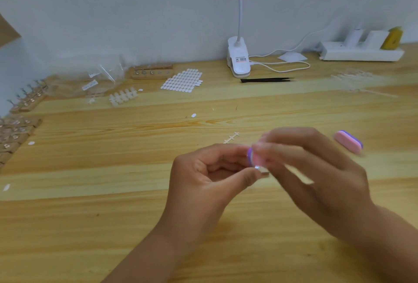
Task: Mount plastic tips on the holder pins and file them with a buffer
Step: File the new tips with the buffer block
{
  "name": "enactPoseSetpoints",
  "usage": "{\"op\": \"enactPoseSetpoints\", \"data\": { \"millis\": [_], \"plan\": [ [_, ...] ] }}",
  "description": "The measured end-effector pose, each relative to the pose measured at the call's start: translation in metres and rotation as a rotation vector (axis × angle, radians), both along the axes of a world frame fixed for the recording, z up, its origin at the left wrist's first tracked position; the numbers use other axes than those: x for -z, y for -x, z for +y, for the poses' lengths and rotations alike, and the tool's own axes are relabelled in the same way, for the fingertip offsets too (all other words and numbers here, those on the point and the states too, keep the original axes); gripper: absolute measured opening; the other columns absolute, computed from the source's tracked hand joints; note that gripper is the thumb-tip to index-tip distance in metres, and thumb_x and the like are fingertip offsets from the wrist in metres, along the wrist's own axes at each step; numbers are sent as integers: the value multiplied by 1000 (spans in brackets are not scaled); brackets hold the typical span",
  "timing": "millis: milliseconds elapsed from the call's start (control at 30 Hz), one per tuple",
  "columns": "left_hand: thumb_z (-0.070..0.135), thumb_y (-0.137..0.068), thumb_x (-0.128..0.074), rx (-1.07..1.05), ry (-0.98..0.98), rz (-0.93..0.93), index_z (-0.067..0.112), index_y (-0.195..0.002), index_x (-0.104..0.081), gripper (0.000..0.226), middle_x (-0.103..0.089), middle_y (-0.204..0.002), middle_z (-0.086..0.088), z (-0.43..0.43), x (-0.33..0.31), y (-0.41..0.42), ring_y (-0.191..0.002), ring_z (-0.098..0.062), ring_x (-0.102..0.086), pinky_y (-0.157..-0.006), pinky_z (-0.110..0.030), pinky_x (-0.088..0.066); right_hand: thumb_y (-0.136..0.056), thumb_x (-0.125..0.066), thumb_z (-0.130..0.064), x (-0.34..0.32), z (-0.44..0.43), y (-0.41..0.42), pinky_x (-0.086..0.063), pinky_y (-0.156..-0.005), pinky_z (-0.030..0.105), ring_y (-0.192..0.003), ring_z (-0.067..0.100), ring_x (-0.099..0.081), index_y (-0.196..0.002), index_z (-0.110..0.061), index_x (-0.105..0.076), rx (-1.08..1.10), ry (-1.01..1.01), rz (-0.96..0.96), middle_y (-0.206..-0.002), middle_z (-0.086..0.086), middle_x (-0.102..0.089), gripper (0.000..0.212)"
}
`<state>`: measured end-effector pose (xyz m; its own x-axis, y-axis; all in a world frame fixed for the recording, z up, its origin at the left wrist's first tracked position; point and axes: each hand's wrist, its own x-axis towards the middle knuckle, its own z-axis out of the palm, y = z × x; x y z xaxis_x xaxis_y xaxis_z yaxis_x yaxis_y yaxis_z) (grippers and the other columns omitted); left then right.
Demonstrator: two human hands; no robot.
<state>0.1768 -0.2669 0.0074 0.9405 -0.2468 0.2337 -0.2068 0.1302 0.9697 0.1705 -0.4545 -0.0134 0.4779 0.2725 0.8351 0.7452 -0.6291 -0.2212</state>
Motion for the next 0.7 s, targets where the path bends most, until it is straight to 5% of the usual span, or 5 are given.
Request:
{"op": "enactPoseSetpoints", "data": {
  "millis": [100,467,700],
  "plan": [
    [1,-69,-82,5,-5,3,19,-91,-79,28,-76,-80,-6,2,0,-1,-74,-16,-73,-69,-22,-57,-89,-65,12,2,-9,-4,-50,-92,29,-100,24,-65,-116,-1,-69,25,122,6,-108,13,-67,31],
    [-5,-73,-78,2,61,51,11,-95,-77,28,-75,-82,-8,4,1,-5,-76,-16,-71,-71,-22,-56,-90,-68,6,-1,-16,-8,-49,-92,23,-99,17,-64,-116,-7,-68,143,29,26,-106,6,-64,29],
    [2,-72,-77,10,66,69,11,-98,-73,28,-74,-85,-15,2,5,-5,-82,-30,-72,-76,-32,-59,-91,-64,9,-1,-5,0,-49,-94,26,-103,21,-64,-118,-1,-67,58,107,-36,-109,9,-65,29]
  ]
}}
